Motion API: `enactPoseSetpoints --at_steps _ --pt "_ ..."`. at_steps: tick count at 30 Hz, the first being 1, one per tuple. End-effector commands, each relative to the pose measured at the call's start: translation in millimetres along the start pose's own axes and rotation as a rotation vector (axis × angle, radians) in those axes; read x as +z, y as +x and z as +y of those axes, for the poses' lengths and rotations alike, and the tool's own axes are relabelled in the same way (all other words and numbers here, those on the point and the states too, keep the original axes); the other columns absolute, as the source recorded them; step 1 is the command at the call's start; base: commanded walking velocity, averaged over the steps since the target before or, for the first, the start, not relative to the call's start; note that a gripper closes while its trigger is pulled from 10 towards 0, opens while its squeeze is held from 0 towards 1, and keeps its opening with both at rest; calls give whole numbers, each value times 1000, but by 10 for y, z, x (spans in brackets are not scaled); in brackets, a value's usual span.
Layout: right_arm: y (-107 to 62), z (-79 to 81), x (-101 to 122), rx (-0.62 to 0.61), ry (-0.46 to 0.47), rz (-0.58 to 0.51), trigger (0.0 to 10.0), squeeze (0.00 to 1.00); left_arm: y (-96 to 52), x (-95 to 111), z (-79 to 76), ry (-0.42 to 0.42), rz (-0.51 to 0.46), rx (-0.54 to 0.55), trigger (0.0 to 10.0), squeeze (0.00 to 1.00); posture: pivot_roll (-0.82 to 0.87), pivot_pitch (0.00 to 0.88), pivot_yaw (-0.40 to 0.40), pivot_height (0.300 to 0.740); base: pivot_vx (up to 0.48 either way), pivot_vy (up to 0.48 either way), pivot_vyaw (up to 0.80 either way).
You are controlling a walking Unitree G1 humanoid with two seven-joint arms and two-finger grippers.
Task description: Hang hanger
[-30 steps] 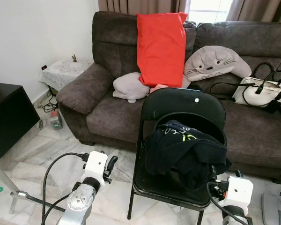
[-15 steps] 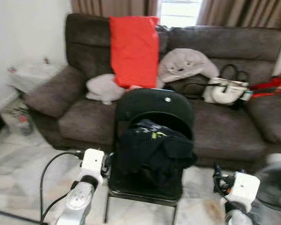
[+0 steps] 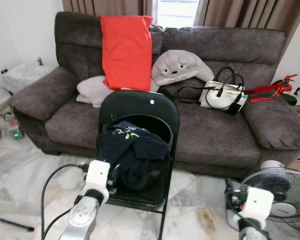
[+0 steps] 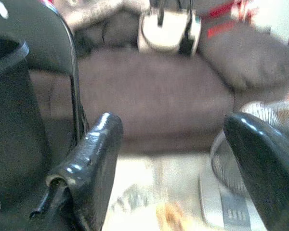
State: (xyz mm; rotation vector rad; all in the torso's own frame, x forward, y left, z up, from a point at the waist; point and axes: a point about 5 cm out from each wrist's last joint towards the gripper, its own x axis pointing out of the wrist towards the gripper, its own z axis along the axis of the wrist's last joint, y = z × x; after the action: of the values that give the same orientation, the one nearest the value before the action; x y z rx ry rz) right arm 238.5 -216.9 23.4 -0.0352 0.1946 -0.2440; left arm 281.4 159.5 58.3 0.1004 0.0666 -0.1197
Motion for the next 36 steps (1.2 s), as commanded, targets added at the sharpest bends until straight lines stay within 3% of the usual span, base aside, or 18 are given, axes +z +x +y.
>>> enactPoseSetpoints --at_steps 1,11,36 --pt "18 27 5 10 7 -1 10000 0 3 97 27 -3 -48 5 10000 0 21 0 -7 740 0 0 0" --pt "40 93 -4 37 10 -3 10000 0 -7 97 18 15 -47 -2 10000 0 24 0 -8 740 0 0 0" --pt "38 59 -161 3 3 39 10000 0 5 183 19 9 -84 -17 10000 0 34 0 -3 740 247 0 0"
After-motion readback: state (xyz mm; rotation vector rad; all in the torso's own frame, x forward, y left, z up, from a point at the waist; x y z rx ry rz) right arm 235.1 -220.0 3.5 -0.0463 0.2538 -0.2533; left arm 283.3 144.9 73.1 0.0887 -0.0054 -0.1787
